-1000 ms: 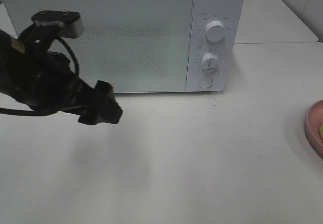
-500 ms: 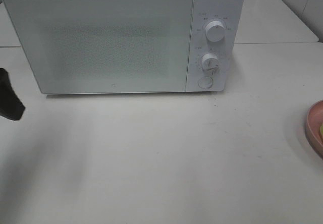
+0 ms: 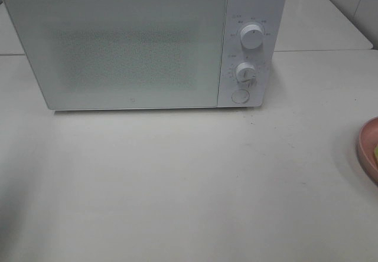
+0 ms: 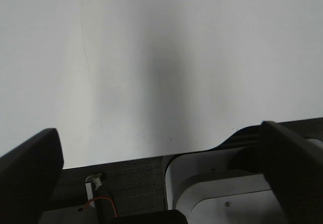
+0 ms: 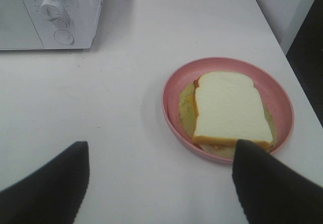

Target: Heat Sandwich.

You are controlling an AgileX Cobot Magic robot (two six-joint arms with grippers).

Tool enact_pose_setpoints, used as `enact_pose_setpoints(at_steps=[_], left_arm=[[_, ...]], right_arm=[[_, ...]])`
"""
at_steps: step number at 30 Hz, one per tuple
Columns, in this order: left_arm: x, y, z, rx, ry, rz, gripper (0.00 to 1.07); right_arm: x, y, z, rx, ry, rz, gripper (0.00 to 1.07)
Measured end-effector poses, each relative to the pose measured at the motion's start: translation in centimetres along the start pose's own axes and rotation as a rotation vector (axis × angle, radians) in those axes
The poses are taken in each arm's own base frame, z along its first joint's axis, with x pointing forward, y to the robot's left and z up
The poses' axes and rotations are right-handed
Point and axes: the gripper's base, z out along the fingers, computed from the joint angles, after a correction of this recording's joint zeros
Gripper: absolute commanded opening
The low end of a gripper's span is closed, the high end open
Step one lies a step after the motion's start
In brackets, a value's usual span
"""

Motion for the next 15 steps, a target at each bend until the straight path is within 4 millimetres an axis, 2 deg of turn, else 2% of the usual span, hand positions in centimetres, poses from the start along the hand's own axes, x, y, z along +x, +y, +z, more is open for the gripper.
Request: enact_pose_setpoints(at_steps=[2, 3, 6, 8, 11, 15], left_arm=[[1.6, -0.1, -0.5, -0.013, -0.027, 0.013, 1.01], [1.6, -0.1, -0.5, -0.013, -0.027, 0.013, 1.01], [3.8, -0.3, -0.7, -0.019, -0.067, 0.019, 1.01], [4.3, -0.3, -0.7, -0.020, -0.075, 0.020, 1.01], [6.2, -0.5, -0.9, -0.032, -0.150, 0.029, 1.01], [6.8, -0.6, -1.7, -0.049, -0.282, 0.039, 1.01]], right_arm=[[0.0, 0.0, 0.0, 0.000, 0.000, 0.000, 0.75], [0.0, 0.0, 0.0, 0.000, 0.000, 0.000, 0.75], [0.0, 0.0, 0.0, 0.000, 0.000, 0.000, 0.75], [0.0, 0.0, 0.0, 0.000, 0.000, 0.000, 0.75], [0.0, 0.0, 0.0, 0.000, 0.000, 0.000, 0.75], [0.0, 0.0, 0.0, 0.000, 0.000, 0.000, 0.75]])
